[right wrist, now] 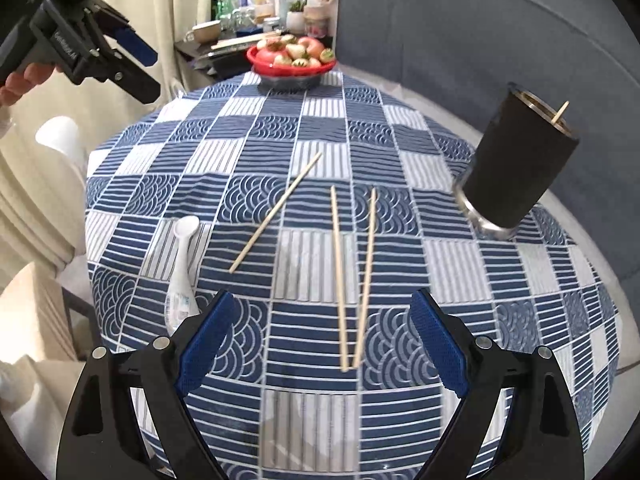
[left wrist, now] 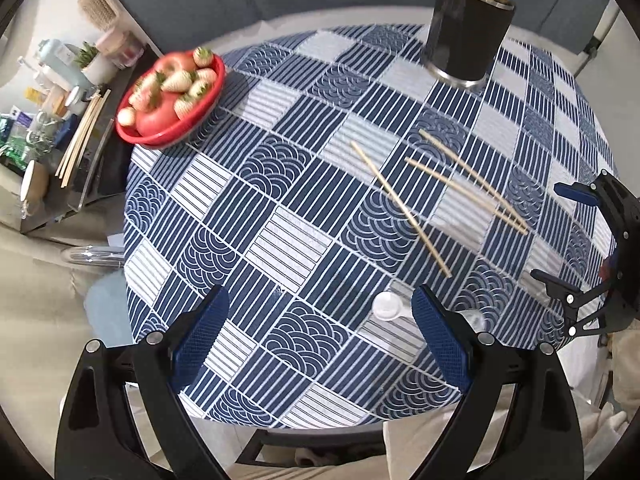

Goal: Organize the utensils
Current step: 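Lower right tool onto one wooden chopstick and close on it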

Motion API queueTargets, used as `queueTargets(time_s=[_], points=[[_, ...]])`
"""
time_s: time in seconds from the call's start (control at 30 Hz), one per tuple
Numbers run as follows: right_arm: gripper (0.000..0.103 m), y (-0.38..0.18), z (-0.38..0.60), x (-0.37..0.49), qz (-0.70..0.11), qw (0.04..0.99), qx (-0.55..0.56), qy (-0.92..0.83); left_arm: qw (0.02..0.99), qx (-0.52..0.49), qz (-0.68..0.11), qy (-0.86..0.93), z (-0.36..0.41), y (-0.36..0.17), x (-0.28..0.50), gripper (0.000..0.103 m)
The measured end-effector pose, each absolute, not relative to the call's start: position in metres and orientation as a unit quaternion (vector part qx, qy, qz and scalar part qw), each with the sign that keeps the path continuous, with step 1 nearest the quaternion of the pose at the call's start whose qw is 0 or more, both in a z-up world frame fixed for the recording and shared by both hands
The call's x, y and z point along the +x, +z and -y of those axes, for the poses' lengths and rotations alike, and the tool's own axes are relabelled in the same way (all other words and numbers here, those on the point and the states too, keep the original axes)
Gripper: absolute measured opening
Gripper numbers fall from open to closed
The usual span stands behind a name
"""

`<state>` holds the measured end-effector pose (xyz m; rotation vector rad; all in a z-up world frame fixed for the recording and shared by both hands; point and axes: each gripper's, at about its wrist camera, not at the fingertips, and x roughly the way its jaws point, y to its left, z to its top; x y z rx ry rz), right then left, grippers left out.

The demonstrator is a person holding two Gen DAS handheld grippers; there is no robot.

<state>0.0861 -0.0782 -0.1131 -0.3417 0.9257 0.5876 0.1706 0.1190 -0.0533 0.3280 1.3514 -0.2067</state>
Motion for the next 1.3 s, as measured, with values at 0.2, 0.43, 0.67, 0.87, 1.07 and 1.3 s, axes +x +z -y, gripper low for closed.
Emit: queueTargets(time_s=[0.2, 0.43, 0.67, 0.87, 1.07, 1.3], points=[[0.084, -0.129, 0.059, 0.092, -0.458, 0.842, -0.147, 0.245, 0.738, 0.152, -0.646, -0.122, -0.129, -0.083, 0.199, 0.091], [0.079, -0.143, 0.036, 0.097, -0.482, 0.84, -0.128, 0.214, 0.715, 0.115, -0.674, -0.149, -0.138, -0.114, 0.242, 0.091], [0.073, -0.157, 0.006, 0.101, -0.506, 0.83, -0.134, 0.193, 0.703, 0.114, -0.681, -0.17, -0.125, -0.138, 0.276, 0.091], [0.07, -0.168, -0.01, 0.104, -0.522, 0.824, -0.132, 0.179, 0.702, 0.108, -0.683, -0.169, -0.107, -0.15, 0.296, 0.088], [0.067, -0.172, -0.013, 0.108, -0.524, 0.825, -0.128, 0.168, 0.699, 0.115, -0.687, -0.16, -0.085, -0.165, 0.306, 0.08], [0.063, -0.174, -0.012, 0.117, -0.522, 0.826, -0.123, 0.171, 0.694, 0.096, -0.699, -0.142, -0.067, -0.183, 0.316, 0.077]])
